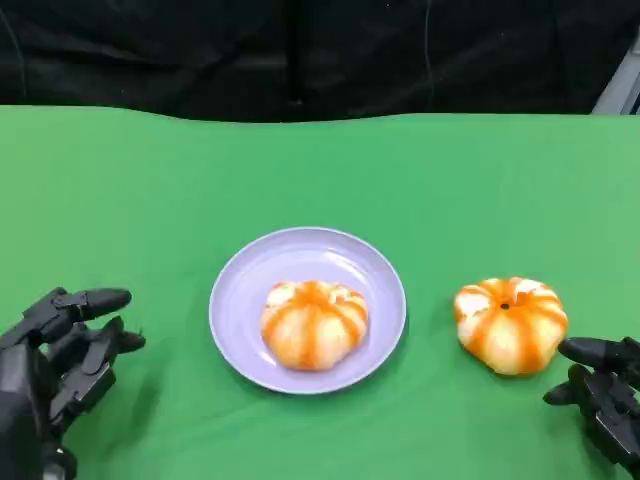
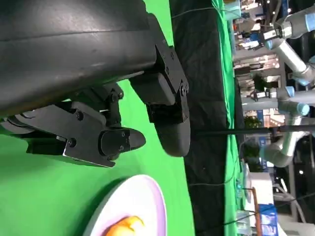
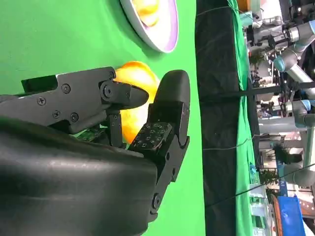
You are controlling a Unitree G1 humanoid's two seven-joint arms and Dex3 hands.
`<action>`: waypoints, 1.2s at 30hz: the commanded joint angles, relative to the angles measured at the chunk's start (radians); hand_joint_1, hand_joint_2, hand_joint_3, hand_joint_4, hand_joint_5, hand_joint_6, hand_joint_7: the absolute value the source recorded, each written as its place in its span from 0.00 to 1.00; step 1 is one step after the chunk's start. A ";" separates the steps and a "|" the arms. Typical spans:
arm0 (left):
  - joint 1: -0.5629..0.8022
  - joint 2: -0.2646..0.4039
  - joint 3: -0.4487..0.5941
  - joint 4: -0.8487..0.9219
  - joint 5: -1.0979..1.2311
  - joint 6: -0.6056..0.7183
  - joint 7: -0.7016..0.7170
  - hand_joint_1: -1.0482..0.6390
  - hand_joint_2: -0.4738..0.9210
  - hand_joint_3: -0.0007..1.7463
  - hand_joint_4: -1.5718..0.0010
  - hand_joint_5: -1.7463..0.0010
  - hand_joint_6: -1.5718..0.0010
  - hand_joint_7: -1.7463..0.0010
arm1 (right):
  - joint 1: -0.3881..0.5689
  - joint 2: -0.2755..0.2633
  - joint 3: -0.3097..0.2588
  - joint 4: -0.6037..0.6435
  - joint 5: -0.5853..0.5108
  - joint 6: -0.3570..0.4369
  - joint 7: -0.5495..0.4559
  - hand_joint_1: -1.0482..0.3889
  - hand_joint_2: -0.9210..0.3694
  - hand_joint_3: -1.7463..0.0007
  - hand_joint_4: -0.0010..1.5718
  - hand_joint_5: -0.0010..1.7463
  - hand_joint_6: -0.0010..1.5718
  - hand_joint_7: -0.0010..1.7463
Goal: Grasp the bread from the table and place it into the plate.
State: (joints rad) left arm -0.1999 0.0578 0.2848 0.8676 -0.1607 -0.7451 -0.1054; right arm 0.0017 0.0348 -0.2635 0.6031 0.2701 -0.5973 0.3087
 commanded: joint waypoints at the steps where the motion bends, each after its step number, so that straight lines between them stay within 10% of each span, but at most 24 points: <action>1: -0.007 0.021 0.004 0.007 0.007 -0.015 0.016 0.65 1.00 0.25 0.52 0.17 0.49 0.37 | 0.003 -0.022 -0.010 -0.007 0.013 -0.002 0.002 0.69 0.00 0.79 0.45 0.73 0.59 0.35; 36: -0.005 0.019 -0.009 0.006 0.020 -0.016 0.015 0.66 0.99 0.26 0.51 0.13 0.48 0.33 | -0.004 -0.033 -0.028 0.006 0.025 -0.011 0.021 0.71 0.00 0.75 0.42 0.76 0.57 0.37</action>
State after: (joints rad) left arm -0.1998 0.0604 0.2722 0.8689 -0.1281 -0.7592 -0.0826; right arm -0.0001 0.0225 -0.2818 0.6096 0.2843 -0.5974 0.3327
